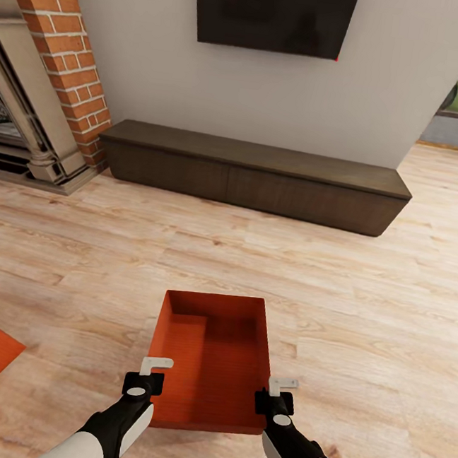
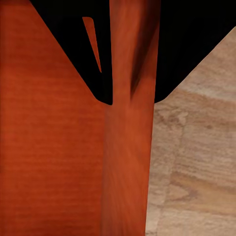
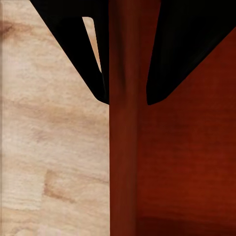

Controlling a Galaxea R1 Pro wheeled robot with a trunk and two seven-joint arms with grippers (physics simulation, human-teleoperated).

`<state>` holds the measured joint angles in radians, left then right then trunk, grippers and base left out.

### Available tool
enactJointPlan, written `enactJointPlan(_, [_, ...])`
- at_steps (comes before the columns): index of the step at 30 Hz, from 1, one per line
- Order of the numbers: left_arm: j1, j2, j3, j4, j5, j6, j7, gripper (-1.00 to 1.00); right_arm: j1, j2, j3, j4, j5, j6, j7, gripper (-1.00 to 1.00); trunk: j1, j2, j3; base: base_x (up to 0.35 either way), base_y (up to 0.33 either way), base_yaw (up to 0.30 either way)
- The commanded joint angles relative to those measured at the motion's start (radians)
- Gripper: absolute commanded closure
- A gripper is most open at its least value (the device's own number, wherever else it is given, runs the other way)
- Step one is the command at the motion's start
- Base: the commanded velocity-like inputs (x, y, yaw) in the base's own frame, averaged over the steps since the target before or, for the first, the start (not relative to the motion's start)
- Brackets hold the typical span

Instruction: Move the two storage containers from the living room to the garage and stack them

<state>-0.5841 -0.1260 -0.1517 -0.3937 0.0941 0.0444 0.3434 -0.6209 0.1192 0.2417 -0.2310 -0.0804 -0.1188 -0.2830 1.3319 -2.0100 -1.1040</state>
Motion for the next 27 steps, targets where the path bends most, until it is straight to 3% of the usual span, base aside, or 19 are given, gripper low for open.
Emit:
enactJointPlan(1, [0.000, 0.000, 0.000, -0.002, 0.006, 0.005, 0.006, 1.00, 0.000, 0.000, 0.004, 0.001, -0.010, -0.001, -0.002, 1.00, -0.004, 0.007, 0.003, 0.000, 0.000, 0.000])
enactJointPlan(27, [0.000, 0.000, 0.000, -0.003, 0.007, 0.004, 0.006, 1.00, 0.000, 0.000, 0.002, 0.002, -0.010, -0.001, -0.002, 1.00, -0.104, 0.189, 0.084, 0.000, 0.000, 0.000])
